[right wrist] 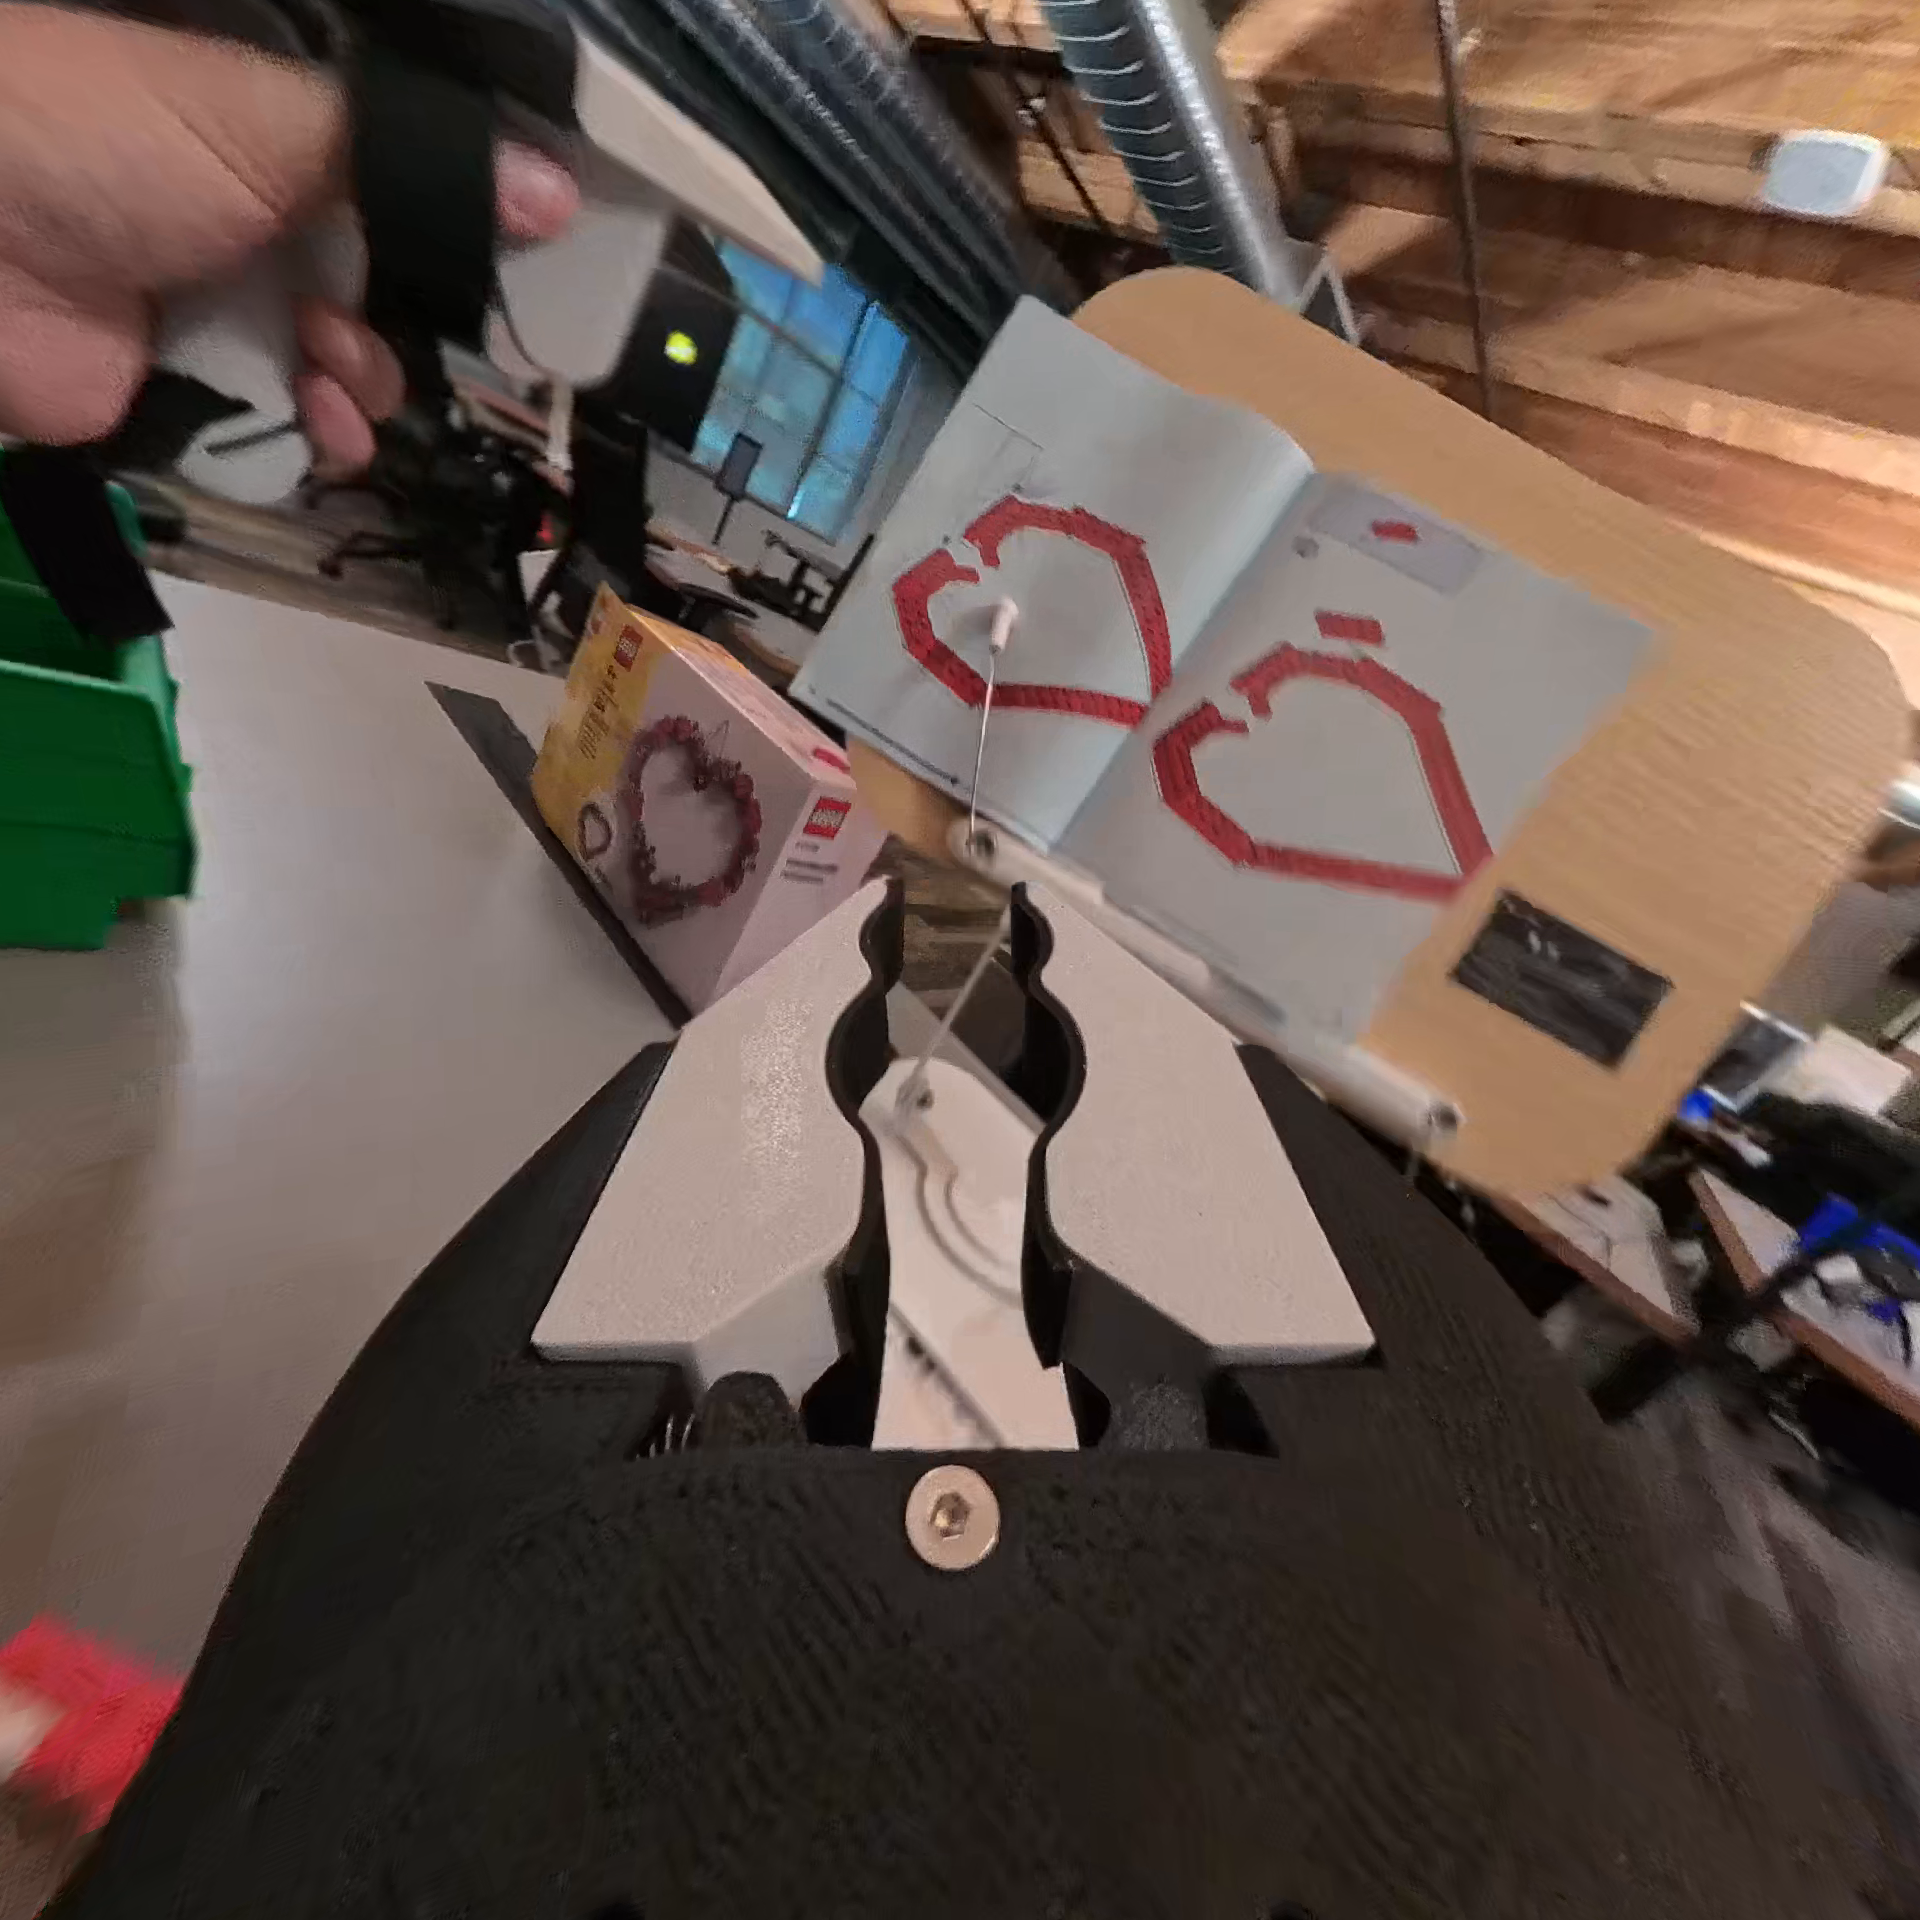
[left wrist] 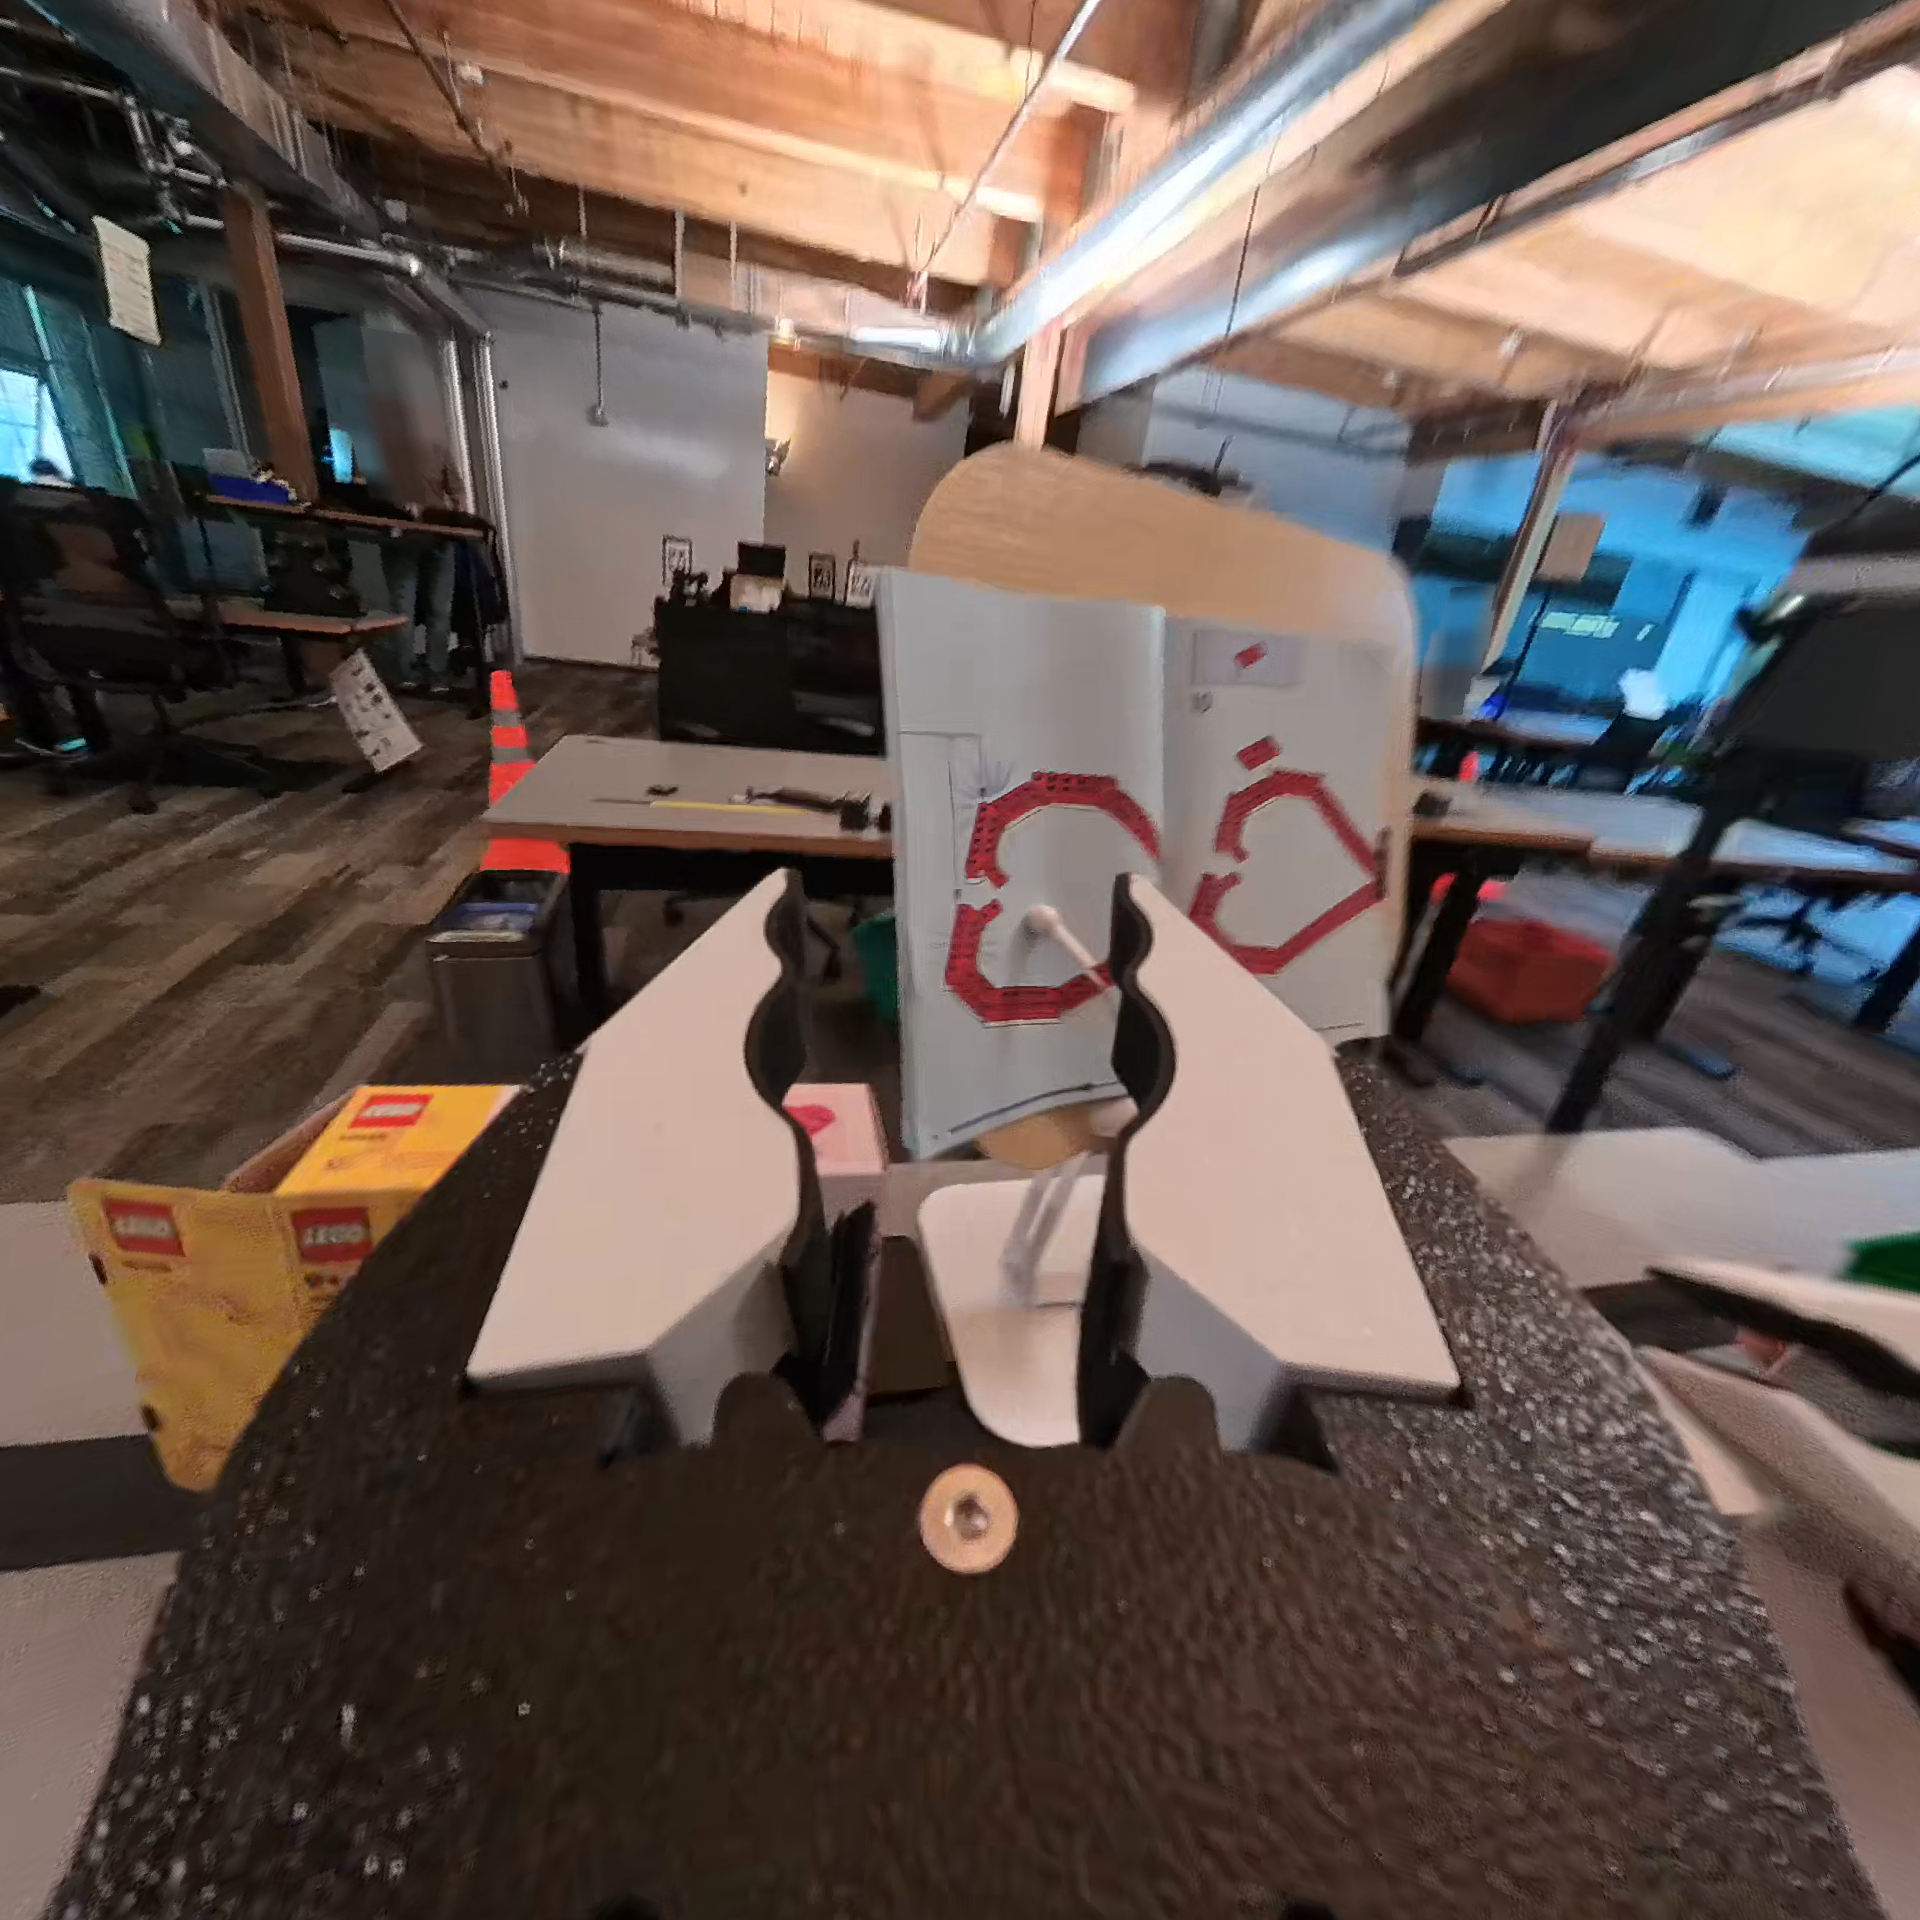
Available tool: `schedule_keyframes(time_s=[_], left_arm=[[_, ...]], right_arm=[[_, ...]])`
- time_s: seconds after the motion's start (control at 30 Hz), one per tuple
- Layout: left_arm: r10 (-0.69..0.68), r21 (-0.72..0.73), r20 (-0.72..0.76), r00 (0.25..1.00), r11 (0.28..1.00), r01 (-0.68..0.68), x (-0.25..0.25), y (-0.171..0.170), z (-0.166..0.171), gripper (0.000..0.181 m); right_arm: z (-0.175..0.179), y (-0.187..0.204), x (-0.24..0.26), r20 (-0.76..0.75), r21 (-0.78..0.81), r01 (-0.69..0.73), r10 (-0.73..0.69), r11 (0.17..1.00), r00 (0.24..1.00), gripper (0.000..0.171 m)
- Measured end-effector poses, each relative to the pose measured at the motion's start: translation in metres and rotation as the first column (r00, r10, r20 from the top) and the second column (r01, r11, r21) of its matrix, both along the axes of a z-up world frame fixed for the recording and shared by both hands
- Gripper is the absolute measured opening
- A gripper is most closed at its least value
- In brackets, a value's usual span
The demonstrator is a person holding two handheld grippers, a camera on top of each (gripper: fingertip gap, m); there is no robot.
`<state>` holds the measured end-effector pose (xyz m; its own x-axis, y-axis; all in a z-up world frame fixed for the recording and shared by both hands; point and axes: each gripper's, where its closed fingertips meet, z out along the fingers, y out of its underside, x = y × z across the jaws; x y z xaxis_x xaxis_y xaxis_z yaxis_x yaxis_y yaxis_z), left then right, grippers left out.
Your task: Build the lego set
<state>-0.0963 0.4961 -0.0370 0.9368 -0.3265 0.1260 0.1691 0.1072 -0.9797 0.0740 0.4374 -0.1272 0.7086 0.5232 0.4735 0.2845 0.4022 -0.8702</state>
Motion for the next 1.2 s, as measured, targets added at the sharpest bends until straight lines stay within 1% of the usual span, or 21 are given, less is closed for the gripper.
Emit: schedule_keyframes(time_s=[0.1,0.2,0.23,0.27,0.3,0.37,0.43,0.5,0.57,0.67,0.7,0.77,0.8,0.87,0.93,1.03,1.2], left_arm=[[-0.07,0.076,0.042,0.997,0.995,0.067,0.003,-0.046,0.001,0.062],[-0.142,0.085,0.076,0.987,0.987,0.136,0.01,-0.086,-0.016,0.064],[-0.183,0.078,0.074,0.98,0.981,0.178,0.017,-0.101,-0.025,0.059],[-0.233,0.058,0.047,0.971,0.971,0.23,0.027,-0.114,-0.037,0.047],[-0.28,0.014,0.012,0.96,0.96,0.28,0.038,-0.127,-0.052,0.042],[-0.361,-0.077,-0.057,0.931,0.931,0.356,0.055,-0.148,-0.083,0.048],[-0.408,-0.166,-0.133,0.904,0.908,0.385,0.065,-0.164,-0.114,0.054],[-0.471,-0.247,-0.202,0.858,0.873,0.421,0.072,-0.178,-0.141,0.053],[-0.494,-0.346,-0.262,0.829,0.85,0.397,0.068,-0.185,-0.17,0.054],[-0.564,-0.459,-0.236,0.792,0.782,0.42,0.069,-0.196,-0.191,0.055],[-0.561,-0.491,-0.257,0.787,0.777,0.394,0.065,-0.195,-0.198,0.055],[-0.526,-0.525,-0.339,0.78,0.794,0.307,0.054,-0.186,-0.213,0.052],[-0.52,-0.548,-0.366,0.772,0.79,0.273,0.05,-0.183,-0.222,0.051],[-0.54,-0.603,-0.359,0.761,0.757,0.252,0.048,-0.181,-0.237,0.046],[-0.56,-0.637,-0.337,0.757,0.728,0.255,0.049,-0.18,-0.247,0.045],[-0.569,-0.659,-0.348,0.745,0.714,0.237,0.045,-0.176,-0.255,0.046],[-0.638,-0.729,-0.326,0.698,0.639,0.244,0.041,-0.178,-0.271,0.048]], right_arm=[[-0.025,-0.031,0.039,-0.05,0.015,0.098,-0.097,0.995,0.994,0.018],[-0.045,-0.05,0.078,-0.135,-0.008,0.203,-0.203,0.979,0.97,0.019],[-0.051,-0.055,0.09,-0.162,-0.023,0.236,-0.237,0.971,0.958,0.019],[-0.057,-0.059,0.1,-0.183,-0.031,0.264,-0.265,0.964,0.947,0.019],[-0.061,-0.063,0.108,-0.202,-0.033,0.287,-0.288,0.957,0.936,0.019],[-0.065,-0.068,0.118,-0.238,-0.052,0.29,-0.294,0.956,0.926,0.018],[-0.067,-0.071,0.121,-0.273,-0.078,0.27,-0.281,0.96,0.92,0.017],[-0.065,-0.074,0.124,-0.289,-0.078,0.275,-0.286,0.958,0.914,0.015],[-0.063,-0.077,0.125,-0.27,-0.044,0.305,-0.306,0.951,0.913,0.012],[-0.063,-0.078,0.118,-0.235,-0.021,0.296,-0.292,0.955,0.927,0.012],[-0.064,-0.078,0.117,-0.227,-0.018,0.293,-0.289,0.956,0.93,0.012],[-0.065,-0.078,0.115,-0.219,-0.017,0.289,-0.285,0.957,0.933,0.011],[-0.065,-0.077,0.115,-0.217,-0.018,0.288,-0.285,0.957,0.934,0.011],[-0.066,-0.076,0.114,-0.214,-0.025,0.283,-0.281,0.959,0.935,0.01],[-0.067,-0.076,0.114,-0.217,-0.03,0.274,-0.274,0.961,0.937,0.01],[-0.067,-0.075,0.114,-0.228,-0.04,0.266,-0.268,0.963,0.936,0.009],[-0.068,-0.072,0.115,-0.24,-0.055,0.253,-0.259,0.966,0.936,0.009]])
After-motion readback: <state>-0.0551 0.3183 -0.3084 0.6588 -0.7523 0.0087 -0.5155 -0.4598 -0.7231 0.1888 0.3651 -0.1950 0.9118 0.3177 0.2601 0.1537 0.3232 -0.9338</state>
